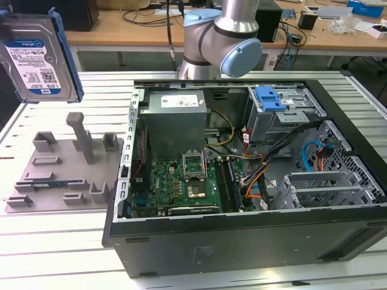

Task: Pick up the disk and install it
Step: 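Pick up the disk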

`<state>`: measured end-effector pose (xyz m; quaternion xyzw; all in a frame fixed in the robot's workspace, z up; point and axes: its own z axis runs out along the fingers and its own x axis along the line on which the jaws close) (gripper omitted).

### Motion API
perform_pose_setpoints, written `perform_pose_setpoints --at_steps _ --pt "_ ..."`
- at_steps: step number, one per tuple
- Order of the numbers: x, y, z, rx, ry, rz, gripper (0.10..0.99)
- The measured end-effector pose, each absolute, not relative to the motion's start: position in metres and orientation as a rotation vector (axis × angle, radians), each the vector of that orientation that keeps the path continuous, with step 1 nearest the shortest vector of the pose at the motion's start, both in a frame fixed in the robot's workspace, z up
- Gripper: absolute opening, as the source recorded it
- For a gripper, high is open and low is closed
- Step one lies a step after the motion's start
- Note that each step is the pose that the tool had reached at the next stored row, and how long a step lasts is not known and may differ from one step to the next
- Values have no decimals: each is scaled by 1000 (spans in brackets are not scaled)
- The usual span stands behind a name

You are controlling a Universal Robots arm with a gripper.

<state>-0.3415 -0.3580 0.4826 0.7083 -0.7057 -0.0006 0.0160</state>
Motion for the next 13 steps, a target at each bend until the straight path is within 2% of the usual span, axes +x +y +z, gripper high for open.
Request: perform_pose_setpoints --at_steps 13 --pt "-276 -393 489 2200 -2192 -8 369"
